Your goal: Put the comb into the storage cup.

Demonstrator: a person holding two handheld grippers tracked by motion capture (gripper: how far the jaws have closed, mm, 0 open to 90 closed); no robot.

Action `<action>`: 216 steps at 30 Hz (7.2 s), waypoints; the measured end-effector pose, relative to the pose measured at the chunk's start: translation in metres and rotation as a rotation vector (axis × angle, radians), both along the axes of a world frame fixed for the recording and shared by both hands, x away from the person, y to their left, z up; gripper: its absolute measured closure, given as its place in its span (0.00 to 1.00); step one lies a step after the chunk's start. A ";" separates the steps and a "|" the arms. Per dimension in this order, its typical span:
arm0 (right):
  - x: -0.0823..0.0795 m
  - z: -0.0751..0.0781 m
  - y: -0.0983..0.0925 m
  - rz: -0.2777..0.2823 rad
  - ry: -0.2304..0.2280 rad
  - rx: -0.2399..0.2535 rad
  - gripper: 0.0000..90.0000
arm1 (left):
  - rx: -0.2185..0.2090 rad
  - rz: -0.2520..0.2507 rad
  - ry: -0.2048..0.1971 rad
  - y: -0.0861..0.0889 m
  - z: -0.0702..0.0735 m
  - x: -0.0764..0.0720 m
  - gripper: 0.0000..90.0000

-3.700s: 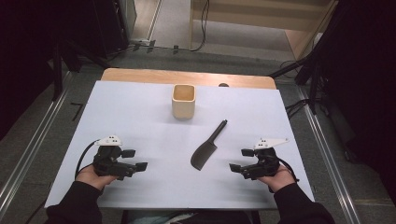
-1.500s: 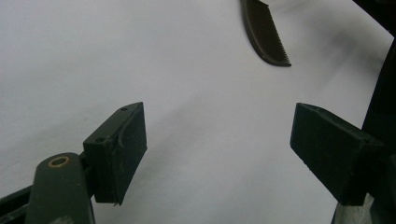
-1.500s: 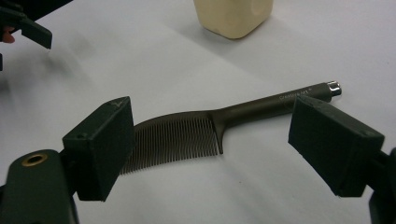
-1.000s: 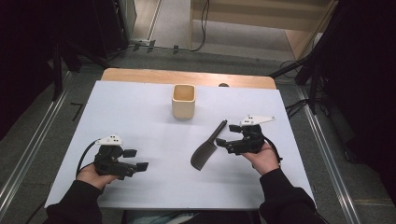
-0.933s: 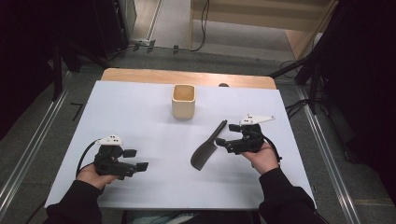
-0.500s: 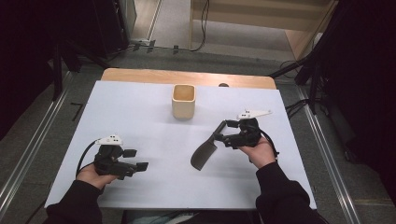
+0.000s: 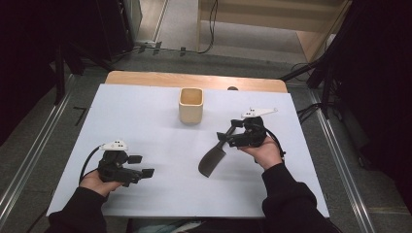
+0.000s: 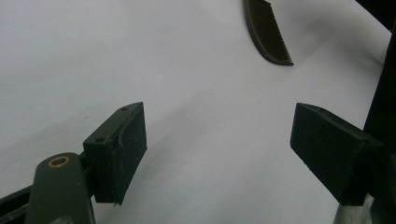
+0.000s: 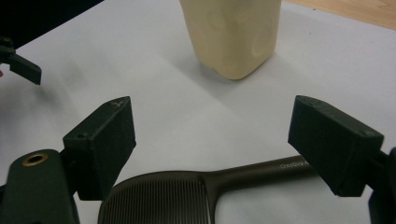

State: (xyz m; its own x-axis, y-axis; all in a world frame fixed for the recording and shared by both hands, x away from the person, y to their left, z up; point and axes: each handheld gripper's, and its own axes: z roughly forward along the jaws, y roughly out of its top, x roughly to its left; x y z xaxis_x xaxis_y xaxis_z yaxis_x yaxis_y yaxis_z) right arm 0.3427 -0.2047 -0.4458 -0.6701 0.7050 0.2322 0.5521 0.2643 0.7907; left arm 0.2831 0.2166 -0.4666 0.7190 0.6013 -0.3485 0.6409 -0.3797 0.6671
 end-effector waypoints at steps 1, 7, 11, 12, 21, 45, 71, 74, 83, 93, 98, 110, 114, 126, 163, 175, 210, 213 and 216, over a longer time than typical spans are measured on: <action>0.001 0.000 0.000 -0.006 0.003 0.002 0.15 | 0.000 0.001 0.000 0.000 0.000 0.000 0.21; 0.010 -0.002 0.000 -0.029 -0.001 -0.004 0.20 | 0.001 0.000 -0.001 0.000 0.000 0.000 0.21; 0.017 -0.004 0.001 -0.037 0.000 -0.013 0.20 | 0.001 0.002 -0.001 0.001 0.000 0.000 0.21; 0.019 -0.004 0.002 -0.040 0.001 -0.016 0.20 | 0.001 0.002 -0.001 0.001 0.000 0.000 0.21; 0.036 -0.008 0.005 -0.063 0.010 -0.028 0.21 | 0.005 0.004 0.000 0.001 0.000 0.000 0.21; 0.050 -0.023 0.006 -0.084 0.009 -0.074 0.45 | 0.006 0.001 -0.003 0.001 0.000 0.000 0.21; 0.054 -0.058 0.001 -0.113 0.129 -0.120 0.97 | 0.002 0.011 -0.010 0.002 0.001 0.001 0.21; 0.055 -0.062 -0.001 -0.119 0.140 -0.125 0.97 | 0.001 0.010 -0.010 0.002 0.001 0.001 0.21; 0.054 -0.064 -0.003 -0.115 0.157 -0.133 0.97 | 0.000 0.013 -0.011 0.003 0.001 0.001 0.21; 0.051 -0.064 -0.005 -0.104 0.163 -0.134 0.97 | -0.004 0.013 -0.014 0.003 0.002 0.001 0.21; 0.047 -0.064 -0.006 -0.110 0.173 -0.132 0.97 | -0.001 0.014 -0.017 0.003 0.002 0.001 0.21; 0.041 -0.062 -0.013 -0.112 0.177 -0.144 0.97 | 0.005 0.013 -0.024 0.002 0.002 0.000 0.21; 0.040 -0.062 -0.016 -0.117 0.181 -0.157 0.97 | 0.004 0.015 -0.022 0.002 0.002 0.000 0.21; 0.031 -0.061 -0.023 -0.097 0.200 -0.186 0.97 | -0.004 0.012 -0.028 0.002 0.003 0.000 0.21; -0.004 -0.064 -0.039 -0.063 0.235 -0.175 0.97 | -0.010 -0.004 -0.035 0.000 0.004 0.000 0.21; -0.018 -0.061 -0.044 -0.056 0.247 -0.197 0.97 | -0.012 -0.010 -0.037 -0.002 0.004 0.003 0.21; -0.050 -0.058 -0.026 0.088 0.263 -0.240 0.97 | -0.016 -0.017 -0.037 -0.004 0.005 0.007 0.21; -0.052 -0.058 -0.024 0.096 0.263 -0.244 0.97 | -0.015 -0.017 -0.037 -0.004 0.005 0.007 0.21; -0.054 -0.058 -0.023 0.105 0.265 -0.244 0.97 | -0.015 -0.018 -0.038 -0.004 0.005 0.007 0.21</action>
